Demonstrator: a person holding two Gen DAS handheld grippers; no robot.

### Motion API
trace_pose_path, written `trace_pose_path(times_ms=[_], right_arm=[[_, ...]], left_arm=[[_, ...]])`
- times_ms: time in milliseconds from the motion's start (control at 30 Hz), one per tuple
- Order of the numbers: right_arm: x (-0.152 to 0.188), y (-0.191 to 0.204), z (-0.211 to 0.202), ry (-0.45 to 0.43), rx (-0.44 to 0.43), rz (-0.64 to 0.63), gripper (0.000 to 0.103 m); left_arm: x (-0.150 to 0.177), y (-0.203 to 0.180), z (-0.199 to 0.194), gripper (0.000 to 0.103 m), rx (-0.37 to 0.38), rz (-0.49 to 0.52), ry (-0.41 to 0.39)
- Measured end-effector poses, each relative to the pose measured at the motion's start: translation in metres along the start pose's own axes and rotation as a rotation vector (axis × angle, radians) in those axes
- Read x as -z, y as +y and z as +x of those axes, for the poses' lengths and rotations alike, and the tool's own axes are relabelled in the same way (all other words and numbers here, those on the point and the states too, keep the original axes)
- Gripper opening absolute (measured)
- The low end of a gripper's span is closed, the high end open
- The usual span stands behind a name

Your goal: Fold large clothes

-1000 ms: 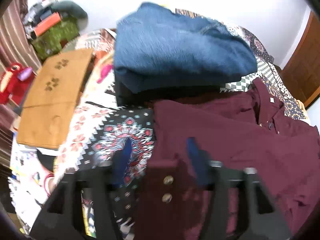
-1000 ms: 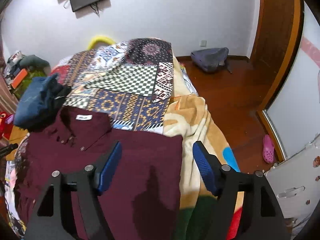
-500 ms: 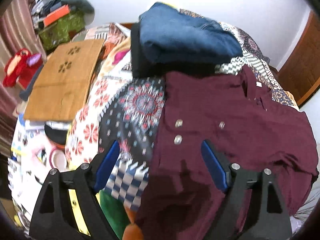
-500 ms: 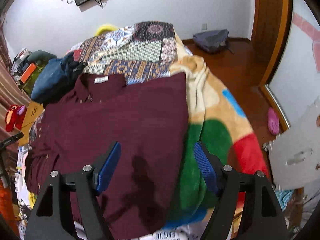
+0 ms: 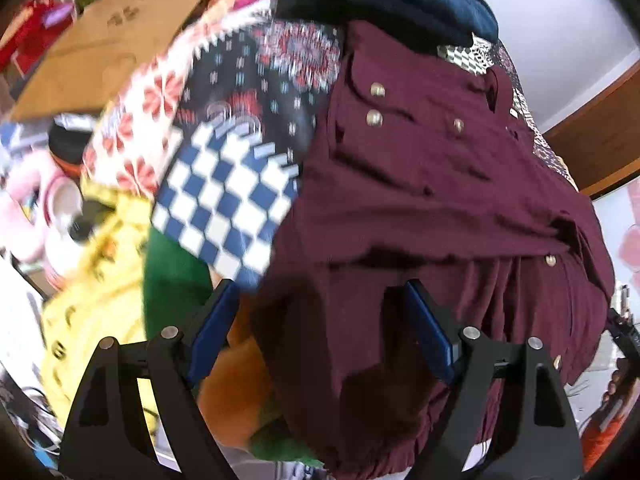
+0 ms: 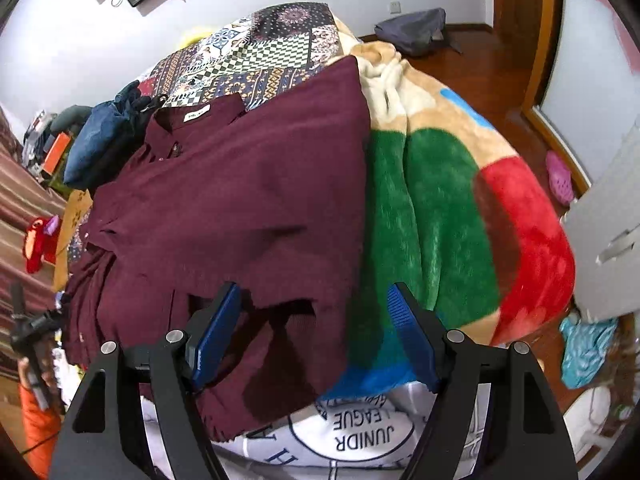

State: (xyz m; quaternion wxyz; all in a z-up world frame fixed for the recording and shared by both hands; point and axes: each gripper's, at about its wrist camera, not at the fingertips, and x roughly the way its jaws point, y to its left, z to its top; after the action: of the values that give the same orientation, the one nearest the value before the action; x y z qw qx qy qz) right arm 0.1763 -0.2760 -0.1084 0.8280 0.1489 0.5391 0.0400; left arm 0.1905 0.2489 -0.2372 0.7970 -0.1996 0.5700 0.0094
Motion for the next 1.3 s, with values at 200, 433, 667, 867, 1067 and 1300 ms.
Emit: trace_pose_path(times_ms=[200, 433, 667, 867, 1067, 1300], right_arm=[[0.009, 0.000, 0.004, 0.003, -0.034, 0.003, 0.072], [0.009, 0.007, 0.010, -0.047, -0.070, -0.004, 0.041], [-0.004, 0.013, -0.014, -0.145, -0.091, -0.018, 0.009], [-0.045, 0.033, -0.033, -0.251, -0.132, -0.079, 0.007], [-0.102, 0.038, -0.015, -0.322, -0.076, -0.096, 0.007], [-0.132, 0.022, 0.052, -0.226, 0.032, -0.065, 0.007]], left_arm=[[0.014, 0.000, 0.000, 0.068, 0.058, -0.015, -0.017], [0.007, -0.029, -0.026, 0.025, 0.040, 0.148, -0.133], [-0.015, -0.033, -0.045, 0.007, 0.135, 0.097, -0.169], [-0.048, -0.044, -0.071, 0.005, 0.232, 0.068, -0.232], [-0.101, -0.054, -0.075, 0.005, 0.230, 0.030, -0.293], [-0.142, -0.045, -0.020, 0.006, 0.119, -0.046, -0.231]])
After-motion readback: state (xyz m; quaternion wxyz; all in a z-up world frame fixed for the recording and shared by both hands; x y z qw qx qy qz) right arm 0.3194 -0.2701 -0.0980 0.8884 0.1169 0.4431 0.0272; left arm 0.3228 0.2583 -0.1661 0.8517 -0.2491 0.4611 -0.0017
